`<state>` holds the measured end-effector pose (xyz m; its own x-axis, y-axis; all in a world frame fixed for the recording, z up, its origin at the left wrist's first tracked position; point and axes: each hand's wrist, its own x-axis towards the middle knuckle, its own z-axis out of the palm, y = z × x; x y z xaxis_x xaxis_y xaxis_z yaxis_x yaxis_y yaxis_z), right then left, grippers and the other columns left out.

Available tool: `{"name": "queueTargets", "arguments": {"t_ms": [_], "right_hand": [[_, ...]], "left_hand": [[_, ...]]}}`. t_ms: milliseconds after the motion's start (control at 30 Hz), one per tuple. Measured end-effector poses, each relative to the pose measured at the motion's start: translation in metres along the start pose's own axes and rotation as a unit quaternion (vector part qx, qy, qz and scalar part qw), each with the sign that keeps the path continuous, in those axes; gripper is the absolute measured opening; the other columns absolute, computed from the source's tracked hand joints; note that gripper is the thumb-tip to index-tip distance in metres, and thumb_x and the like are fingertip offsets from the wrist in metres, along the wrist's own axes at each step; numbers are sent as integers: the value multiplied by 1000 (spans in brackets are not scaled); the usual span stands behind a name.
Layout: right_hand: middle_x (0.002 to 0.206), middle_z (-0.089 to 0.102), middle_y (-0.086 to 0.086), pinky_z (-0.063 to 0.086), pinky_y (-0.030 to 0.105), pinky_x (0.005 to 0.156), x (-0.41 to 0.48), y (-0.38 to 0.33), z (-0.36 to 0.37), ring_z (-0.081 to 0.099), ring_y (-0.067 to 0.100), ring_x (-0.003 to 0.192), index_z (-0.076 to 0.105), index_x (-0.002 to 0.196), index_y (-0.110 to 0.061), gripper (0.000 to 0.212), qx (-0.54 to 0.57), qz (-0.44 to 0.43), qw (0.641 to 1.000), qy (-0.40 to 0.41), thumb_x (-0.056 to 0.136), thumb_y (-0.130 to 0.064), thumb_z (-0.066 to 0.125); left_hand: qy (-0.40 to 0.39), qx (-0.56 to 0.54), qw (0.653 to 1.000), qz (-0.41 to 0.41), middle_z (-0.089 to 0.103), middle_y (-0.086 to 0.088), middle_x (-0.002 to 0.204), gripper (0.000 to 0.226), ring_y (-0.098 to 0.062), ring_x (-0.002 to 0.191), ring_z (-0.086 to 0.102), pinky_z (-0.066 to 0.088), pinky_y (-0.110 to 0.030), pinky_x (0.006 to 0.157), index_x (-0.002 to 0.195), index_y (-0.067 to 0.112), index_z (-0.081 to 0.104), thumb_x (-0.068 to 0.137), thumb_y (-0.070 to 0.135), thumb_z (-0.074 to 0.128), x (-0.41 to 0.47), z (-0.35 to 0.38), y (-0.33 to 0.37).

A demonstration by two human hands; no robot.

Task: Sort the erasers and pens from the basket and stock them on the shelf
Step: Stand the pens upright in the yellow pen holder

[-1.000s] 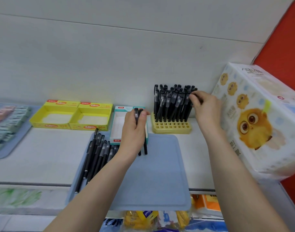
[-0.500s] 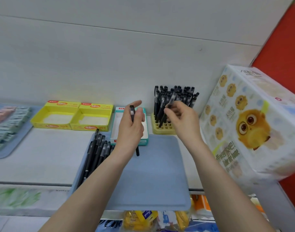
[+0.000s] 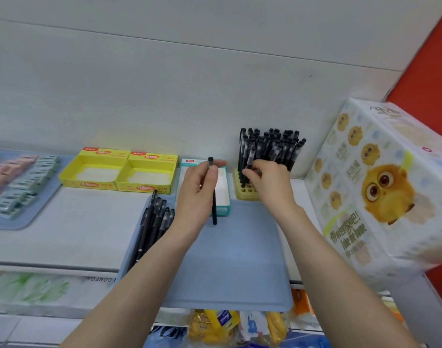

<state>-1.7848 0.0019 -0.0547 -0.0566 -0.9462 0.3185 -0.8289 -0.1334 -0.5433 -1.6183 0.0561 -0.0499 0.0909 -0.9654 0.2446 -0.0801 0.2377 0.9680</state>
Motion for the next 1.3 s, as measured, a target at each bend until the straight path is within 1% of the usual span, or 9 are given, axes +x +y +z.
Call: {"name": "queueTargets", "arguments": {"t_ms": [67, 167, 233, 300, 433, 533, 700, 1067, 1300], "right_hand": [[72, 66, -6, 52, 38, 71, -5, -5, -8, 63, 22, 71, 65, 88, -13, 19, 9, 2, 999, 51, 89, -32, 67], [78, 65, -9, 50, 26, 69, -18, -22, -32, 60, 8, 69, 64, 104, -21, 19, 178, 14, 979, 97, 87, -27, 70], [83, 68, -8, 50, 21, 68, -27, -30, -45, 61, 7, 73, 68, 98, -23, 14, 245, -8, 970, 4, 85, -24, 72], [85, 70, -8, 50, 20, 67, -33, -30, -51, 63, 9, 76, 70, 96, -28, 15, 213, -51, 971, -95, 82, -22, 74], [78, 70, -10, 41, 10, 61, -32, -19, -52, 59, -2, 67, 72, 89, -23, 8, 131, -63, 986, -82, 83, -17, 74], [78, 68, -12, 50, 19, 69, -25, -6, -56, 62, 0, 72, 71, 93, -21, 7, 134, -18, 991, 21, 86, -23, 71], [81, 70, -6, 60, 36, 71, -12, 1, -49, 69, 8, 73, 66, 100, -17, 12, 207, 25, 972, 103, 91, -25, 66], [74, 69, -3, 55, 42, 69, 3, 11, -14, 68, 19, 67, 58, 85, -13, 14, 94, -8, 993, 64, 93, -24, 62], [80, 71, 3, 56, 44, 70, 9, 11, -17, 69, 19, 67, 65, 97, -8, 13, 88, -30, 995, 26, 93, -20, 63]], "left_hand": [[-22, -12, 1000, -1, 62, 13, 98, 20, -4, 87, 56, 44, -19, 81, 102, 41, 67, 98, 36, 48, 1, 1, 1], [-30, -35, 999, -3, 59, 23, 75, 19, -1, 69, 50, 41, -10, 68, 98, 34, 67, 98, 21, 53, -1, 7, 4], [-33, -55, 998, -2, 60, 19, 75, 18, -4, 70, 51, 44, -13, 68, 95, 31, 67, 97, 18, 55, -1, 12, 6], [-37, -46, 998, 4, 63, 10, 78, 16, -6, 71, 53, 46, -20, 71, 92, 30, 67, 96, 19, 56, 2, 16, 9], [-49, -39, 998, 10, 67, 13, 84, 15, 0, 74, 58, 49, -21, 75, 107, 29, 65, 94, 22, 60, 12, 25, 8], [-50, 77, 992, 90, 61, 6, 97, 35, -5, 88, 58, 50, -22, 81, 124, 28, 54, 91, 21, 63, 24, 26, 3], [-51, 333, 902, 269, 54, -8, 114, 38, -26, 99, 52, 42, -29, 88, 123, 23, 65, 86, 14, 69, 64, 35, 2], [-56, 363, 895, 252, 60, -3, 115, 25, -22, 97, 51, 35, -23, 82, 113, 21, 64, 89, 23, 66, 81, 31, -6], [-59, 367, 901, 226, 65, 2, 117, 28, -21, 103, 54, 42, -27, 85, 119, 21, 62, 91, 23, 63, 81, 37, -1]]}}
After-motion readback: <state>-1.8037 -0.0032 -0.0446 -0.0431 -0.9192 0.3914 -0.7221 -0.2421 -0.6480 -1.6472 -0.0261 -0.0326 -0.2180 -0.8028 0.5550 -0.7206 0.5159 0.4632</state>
